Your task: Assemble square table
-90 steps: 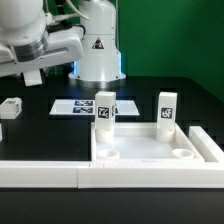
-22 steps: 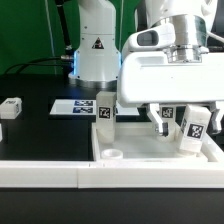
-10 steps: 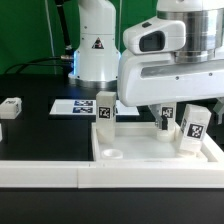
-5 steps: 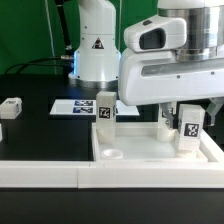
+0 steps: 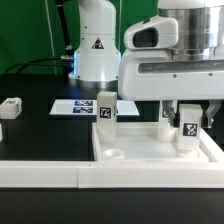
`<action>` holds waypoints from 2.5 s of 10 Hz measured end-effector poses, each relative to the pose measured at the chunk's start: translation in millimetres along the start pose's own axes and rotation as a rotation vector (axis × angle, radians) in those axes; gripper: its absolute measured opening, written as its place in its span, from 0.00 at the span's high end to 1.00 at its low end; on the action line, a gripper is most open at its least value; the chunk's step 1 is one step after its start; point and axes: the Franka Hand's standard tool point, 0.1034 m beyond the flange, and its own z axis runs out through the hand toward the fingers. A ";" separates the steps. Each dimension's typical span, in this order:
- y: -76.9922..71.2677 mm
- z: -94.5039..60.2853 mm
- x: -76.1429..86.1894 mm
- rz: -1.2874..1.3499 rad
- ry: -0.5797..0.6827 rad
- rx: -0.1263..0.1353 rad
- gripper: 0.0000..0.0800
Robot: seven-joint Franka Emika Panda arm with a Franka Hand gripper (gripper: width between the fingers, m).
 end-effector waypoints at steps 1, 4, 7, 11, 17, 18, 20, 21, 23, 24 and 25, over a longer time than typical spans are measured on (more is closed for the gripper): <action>-0.8 1.3 -0.8 0.121 0.002 0.000 0.64; -9.7 2.7 -1.8 0.501 0.020 0.007 0.64; -6.3 2.9 4.4 0.947 0.051 0.107 0.64; -5.6 2.8 3.1 1.139 0.049 0.128 0.64; -21.0 0.7 0.5 0.555 0.091 0.073 0.19; -20.2 0.7 0.9 0.491 0.093 0.069 0.19; -19.3 0.6 1.3 0.347 0.099 0.060 0.19; -15.0 0.0 3.7 0.153 0.109 0.040 0.19; -16.1 -1.8 7.3 -0.075 0.142 0.015 0.19; -15.9 -1.8 8.2 -0.121 0.149 0.013 0.19; -15.8 -1.8 8.2 -0.103 0.149 0.015 0.22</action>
Offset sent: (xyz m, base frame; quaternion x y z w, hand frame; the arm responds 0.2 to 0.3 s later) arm 0.0046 0.0025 -0.0038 -0.0353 0.0050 0.2924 0.9556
